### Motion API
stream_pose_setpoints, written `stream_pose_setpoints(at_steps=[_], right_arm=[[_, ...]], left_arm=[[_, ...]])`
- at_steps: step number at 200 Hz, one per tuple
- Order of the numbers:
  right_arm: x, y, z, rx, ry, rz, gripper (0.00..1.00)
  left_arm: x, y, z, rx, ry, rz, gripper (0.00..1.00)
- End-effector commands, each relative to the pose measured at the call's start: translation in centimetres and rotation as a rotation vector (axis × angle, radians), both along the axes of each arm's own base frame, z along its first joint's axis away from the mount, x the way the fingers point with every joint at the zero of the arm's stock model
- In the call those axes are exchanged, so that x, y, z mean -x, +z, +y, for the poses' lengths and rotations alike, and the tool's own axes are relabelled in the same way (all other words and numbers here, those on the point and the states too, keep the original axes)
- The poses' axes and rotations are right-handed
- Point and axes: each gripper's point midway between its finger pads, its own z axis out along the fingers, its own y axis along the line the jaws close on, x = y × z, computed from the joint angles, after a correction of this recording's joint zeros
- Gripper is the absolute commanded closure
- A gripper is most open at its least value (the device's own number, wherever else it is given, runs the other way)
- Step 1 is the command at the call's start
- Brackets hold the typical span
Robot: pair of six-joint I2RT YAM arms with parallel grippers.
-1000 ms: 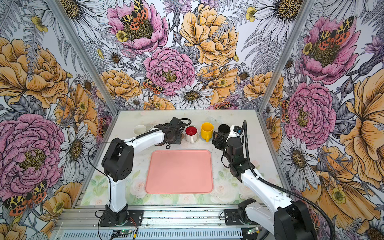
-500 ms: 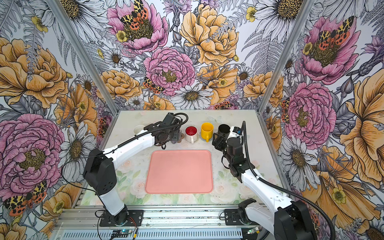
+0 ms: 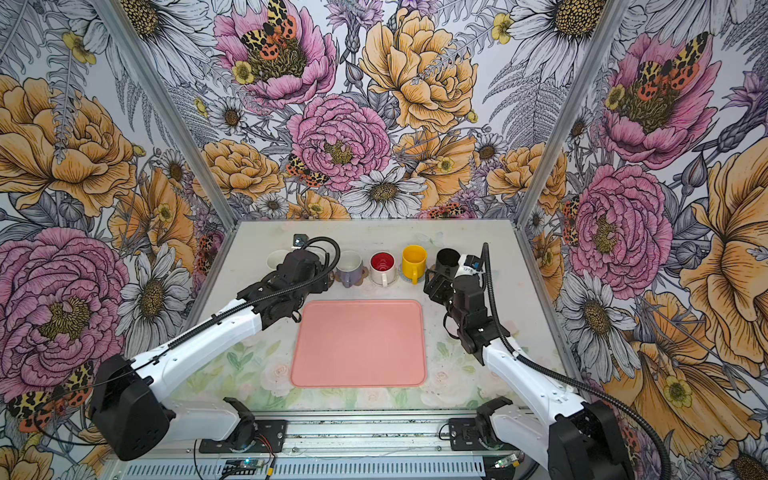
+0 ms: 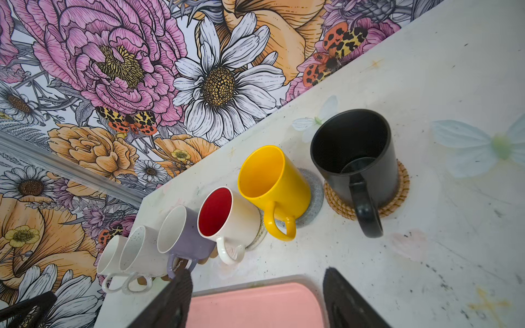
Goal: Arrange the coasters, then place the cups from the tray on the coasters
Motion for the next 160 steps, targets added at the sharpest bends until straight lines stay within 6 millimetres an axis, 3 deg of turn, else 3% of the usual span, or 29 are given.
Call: stream_pose_setpoints(at_steps=[1, 12, 57, 97, 118, 128, 160], right_arm=[[-0.4, 1.3, 0.0, 0.026, 0.013, -0.017, 0.24], [-0.4, 1.1, -0.1, 0.047, 0.014, -0.005, 0.24], [-0.7, 1.9, -1.1, 0.186, 0.016, -0.018, 0.21], [-1.3, 1.2, -2.3, 0.279, 0.03, 0.019, 0.17], [-1.8, 0.5, -3.9, 0.307, -0.002, 0.056, 0.13], [-2.1, 0.2, -5.1, 0.311, -0.036, 0.081, 0.01], [-2.6, -0.9, -9.3, 0.326, -0.133, 0.134, 0.0]], left_arm=[[0.3, 1.4, 3.9, 0.011, 0.112, -0.111, 0.09], [0.9, 1.1, 5.4, 0.023, 0.14, -0.129, 0.01], [3.0, 0.4, 10.2, 0.068, 0.216, -0.223, 0.01], [3.0, -1.4, 12.7, 0.107, 0.265, -0.278, 0.01], [2.7, -2.7, 13.7, 0.108, 0.272, -0.257, 0.01], [2.6, -3.1, 13.9, 0.093, 0.271, -0.252, 0.01], [1.9, -4.1, 15.0, 0.049, 0.285, -0.263, 0.01]])
